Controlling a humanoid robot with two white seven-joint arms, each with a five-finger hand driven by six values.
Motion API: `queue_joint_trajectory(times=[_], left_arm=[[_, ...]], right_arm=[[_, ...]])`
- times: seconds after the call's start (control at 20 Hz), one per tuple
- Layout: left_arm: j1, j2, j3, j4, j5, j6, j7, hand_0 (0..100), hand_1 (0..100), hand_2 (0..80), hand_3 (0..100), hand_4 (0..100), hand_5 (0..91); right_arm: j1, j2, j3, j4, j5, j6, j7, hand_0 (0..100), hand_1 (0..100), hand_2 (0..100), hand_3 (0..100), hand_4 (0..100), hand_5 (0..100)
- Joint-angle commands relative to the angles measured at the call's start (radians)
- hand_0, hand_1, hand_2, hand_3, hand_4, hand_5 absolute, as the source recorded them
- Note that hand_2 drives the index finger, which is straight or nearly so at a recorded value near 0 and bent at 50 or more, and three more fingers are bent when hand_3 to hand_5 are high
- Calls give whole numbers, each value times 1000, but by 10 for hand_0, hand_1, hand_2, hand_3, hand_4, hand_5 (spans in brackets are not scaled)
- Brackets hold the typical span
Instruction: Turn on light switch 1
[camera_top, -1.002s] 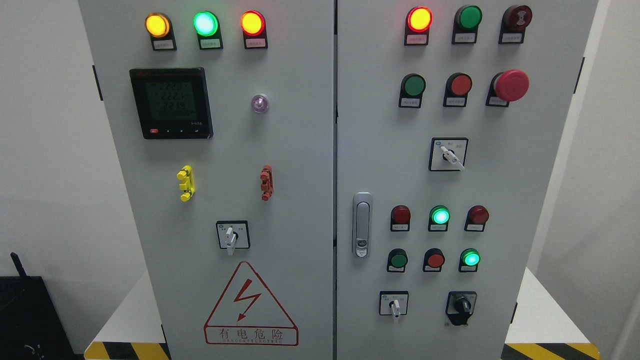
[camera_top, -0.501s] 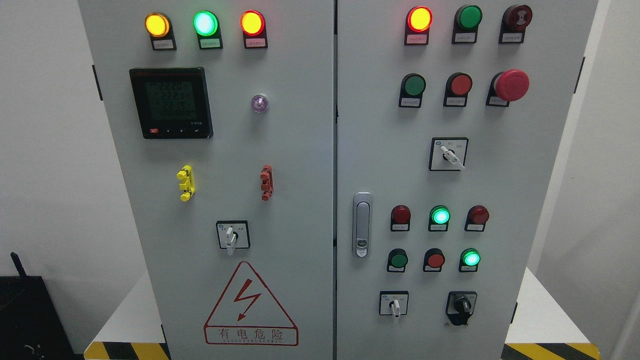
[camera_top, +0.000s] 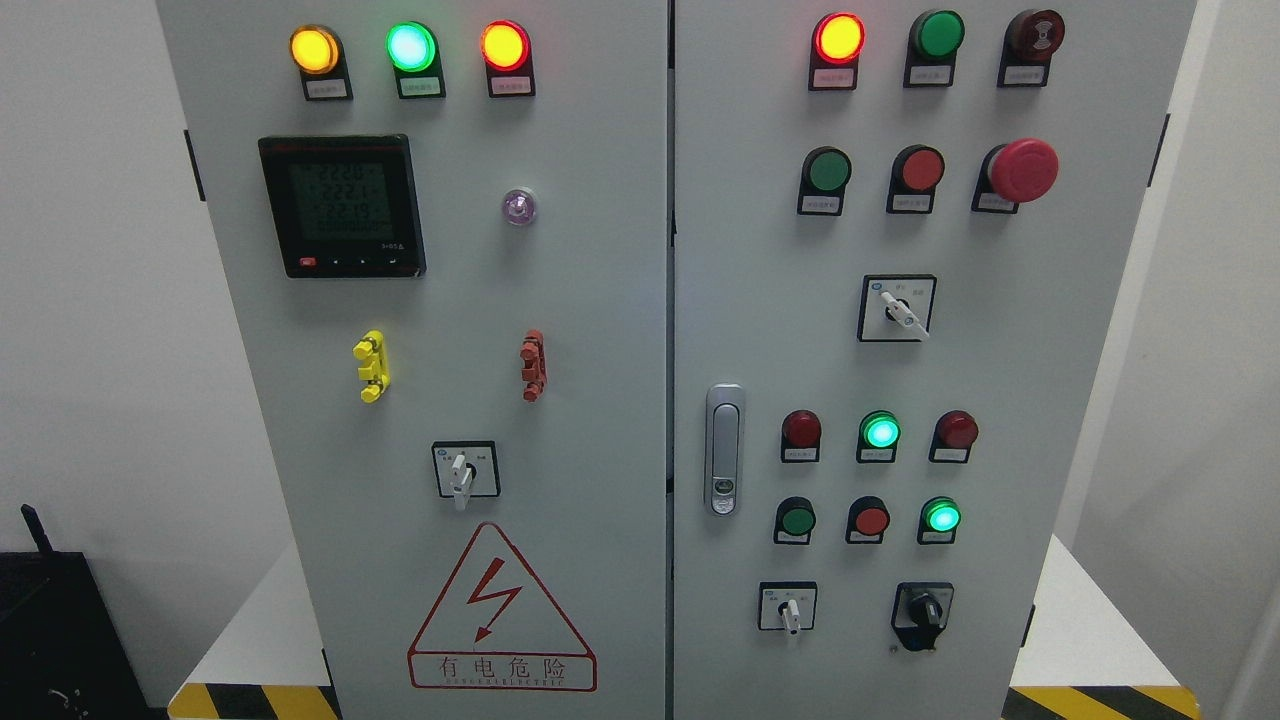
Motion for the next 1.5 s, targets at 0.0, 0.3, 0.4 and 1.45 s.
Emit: queue_joint_trajectory(times=[0.0, 0.3, 0.4, 1.45], left_arm=[[-43, -17, -72, -162, -1, 1, 54, 110, 662, 405, 848, 945, 875], [-132, -37, -123, -162, -18, 47, 88, 84, 678, 459, 909, 949, 879], [-141, -14, -150, -170, -18, 51, 129, 72, 697, 475, 912, 949, 879], [-359, -213, -345, -154, -179, 349, 402, 35, 743, 526, 912, 946, 876]], right_arm=[[0, 0, 0, 0, 0, 0, 0, 307, 0, 0, 0, 0, 0], [0, 0, 0, 0, 0, 0, 0, 307, 0, 0, 0, 0, 0], [0, 0, 0, 0, 0, 0, 0, 307, 0, 0, 0, 0, 0], [-1, 0, 0, 0, 0, 0, 0, 307, 0, 0, 0, 0, 0]])
